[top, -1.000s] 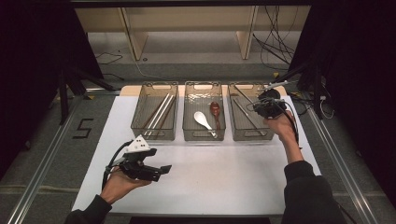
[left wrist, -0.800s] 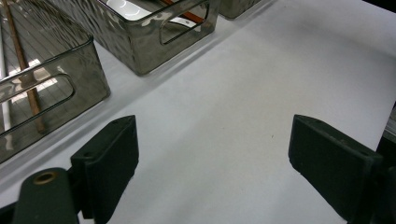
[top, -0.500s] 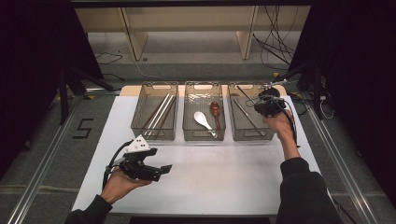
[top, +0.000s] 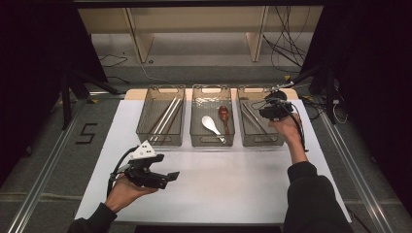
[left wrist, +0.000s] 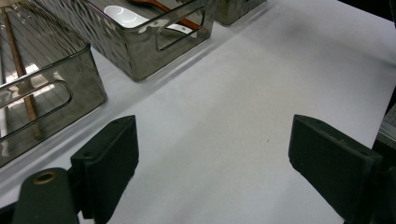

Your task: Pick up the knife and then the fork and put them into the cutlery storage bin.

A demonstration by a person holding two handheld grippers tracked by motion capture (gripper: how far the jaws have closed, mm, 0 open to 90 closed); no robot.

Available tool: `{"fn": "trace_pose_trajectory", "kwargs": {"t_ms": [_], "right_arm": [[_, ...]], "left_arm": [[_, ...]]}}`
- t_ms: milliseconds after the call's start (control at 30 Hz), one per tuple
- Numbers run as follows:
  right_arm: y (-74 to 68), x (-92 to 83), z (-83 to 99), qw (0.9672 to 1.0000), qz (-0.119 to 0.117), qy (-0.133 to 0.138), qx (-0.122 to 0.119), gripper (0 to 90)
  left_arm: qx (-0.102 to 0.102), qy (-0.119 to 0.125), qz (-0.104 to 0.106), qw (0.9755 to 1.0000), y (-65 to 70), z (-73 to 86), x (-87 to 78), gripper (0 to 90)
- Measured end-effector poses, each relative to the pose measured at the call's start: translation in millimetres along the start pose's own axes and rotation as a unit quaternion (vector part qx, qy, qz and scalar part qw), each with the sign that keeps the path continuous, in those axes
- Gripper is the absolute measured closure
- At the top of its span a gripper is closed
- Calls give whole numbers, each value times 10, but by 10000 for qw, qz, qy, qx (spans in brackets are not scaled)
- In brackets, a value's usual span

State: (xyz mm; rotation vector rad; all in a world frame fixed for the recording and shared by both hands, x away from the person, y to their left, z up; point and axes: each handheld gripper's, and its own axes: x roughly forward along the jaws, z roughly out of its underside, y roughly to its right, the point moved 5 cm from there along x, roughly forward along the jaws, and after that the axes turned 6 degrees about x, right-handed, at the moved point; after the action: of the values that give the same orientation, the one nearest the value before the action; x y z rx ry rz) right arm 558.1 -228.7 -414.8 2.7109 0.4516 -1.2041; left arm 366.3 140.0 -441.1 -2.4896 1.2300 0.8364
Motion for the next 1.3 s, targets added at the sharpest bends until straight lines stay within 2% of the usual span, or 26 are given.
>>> {"fn": "trace_pose_trajectory", "kwargs": {"t_ms": [233, 633, 800, 900, 967, 1133, 1300], "right_arm": [[-34, -142, 21, 9996, -223, 149, 35, 577], [-212, -371, 179, 9956, -783, 480, 179, 415], [-342, -471, 242, 9914, -1098, 667, 238, 375], [-447, -552, 287, 9872, -1378, 780, 203, 366], [-501, -596, 314, 9864, -1404, 842, 143, 360], [-647, -710, 383, 9817, -1599, 1032, 106, 350], [-738, -796, 453, 9788, -1685, 1164, 59, 325]], "left_arm": [[-28, 20, 2, 10000, 2, -5, -5, 156], [-31, 115, -14, 9999, -11, -11, -16, 156], [-79, 172, -33, 9998, -22, -14, -27, 155], [-98, 197, -12, 9998, -26, -15, -32, 156], [-117, 201, -11, 9997, -27, -14, -33, 156], [-104, 219, 1, 9997, -25, -19, -38, 155], [-130, 256, 20, 9996, -23, -20, -40, 155]]}}
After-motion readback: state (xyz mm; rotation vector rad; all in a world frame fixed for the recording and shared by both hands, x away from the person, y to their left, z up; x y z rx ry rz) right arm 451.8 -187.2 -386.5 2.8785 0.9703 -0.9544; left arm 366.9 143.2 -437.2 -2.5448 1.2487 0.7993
